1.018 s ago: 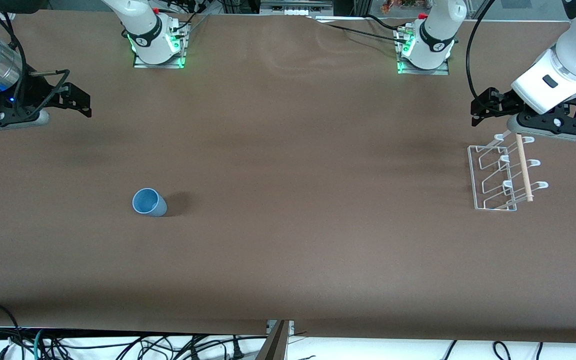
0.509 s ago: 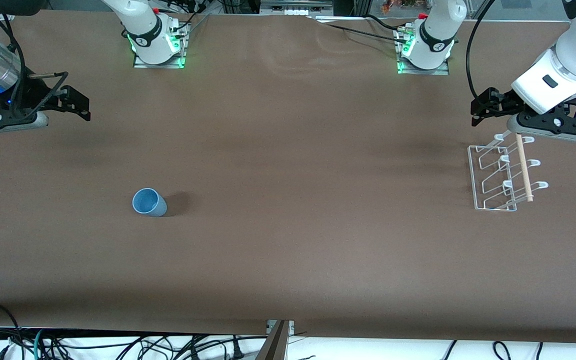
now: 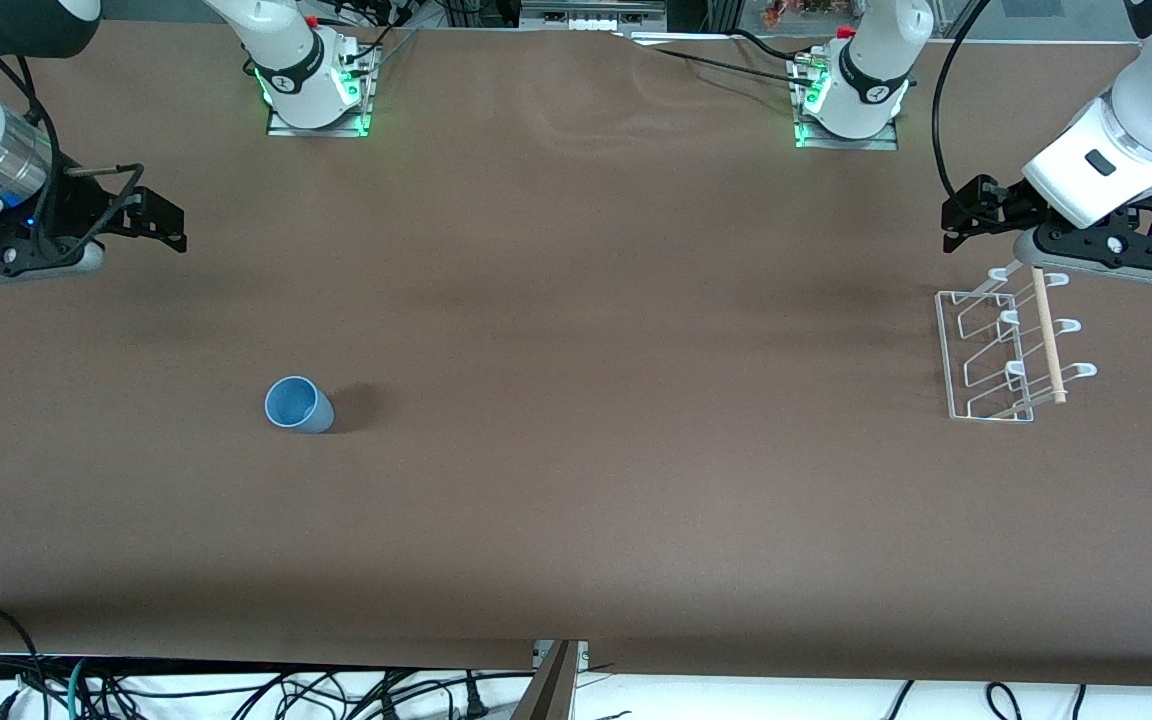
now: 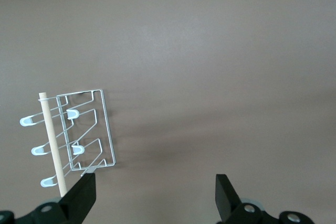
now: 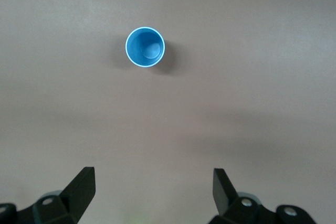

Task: Transfer cup to left arm and place on rack
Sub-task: 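Move the open right gripper down beside the blue cup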

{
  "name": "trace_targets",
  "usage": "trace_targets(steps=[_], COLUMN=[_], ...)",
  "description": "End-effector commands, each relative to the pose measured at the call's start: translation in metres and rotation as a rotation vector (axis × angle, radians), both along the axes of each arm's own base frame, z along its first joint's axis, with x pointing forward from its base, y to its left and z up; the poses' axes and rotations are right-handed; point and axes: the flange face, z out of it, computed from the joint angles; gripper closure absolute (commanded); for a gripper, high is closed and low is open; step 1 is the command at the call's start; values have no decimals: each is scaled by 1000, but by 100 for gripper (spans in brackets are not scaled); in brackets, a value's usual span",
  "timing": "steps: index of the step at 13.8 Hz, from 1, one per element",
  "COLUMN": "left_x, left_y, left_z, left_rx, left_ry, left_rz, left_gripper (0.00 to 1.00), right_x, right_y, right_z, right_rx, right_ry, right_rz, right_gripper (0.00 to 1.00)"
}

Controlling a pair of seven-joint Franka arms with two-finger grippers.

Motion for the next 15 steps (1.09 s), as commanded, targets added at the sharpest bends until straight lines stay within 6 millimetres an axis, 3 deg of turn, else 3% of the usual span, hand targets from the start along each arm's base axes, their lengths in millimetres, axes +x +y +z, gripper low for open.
trace_targets(steps=[1, 3, 8, 11, 15], left_x=[-3, -3, -3, -3, -3], left_y=[-1, -1, 0, 0, 0], left_z=[8, 8, 8, 8, 8], left_rx=[21, 21, 21, 21, 20], left_ry=[-4, -4, -4, -4, -7], left_rz=[2, 2, 4, 4, 4], left_gripper=[0, 0, 0, 0, 0], right_x=[3, 15, 68, 90, 104], right_y=[-4, -5, -8, -10, -4], right_z=[0, -25, -161, -212, -256], right_rx=[14, 14, 19, 2, 13], right_ry=[-1, 31, 27, -20, -65], right_rz=[5, 7, 40, 55, 53], right_gripper=[1, 1, 1, 1, 1])
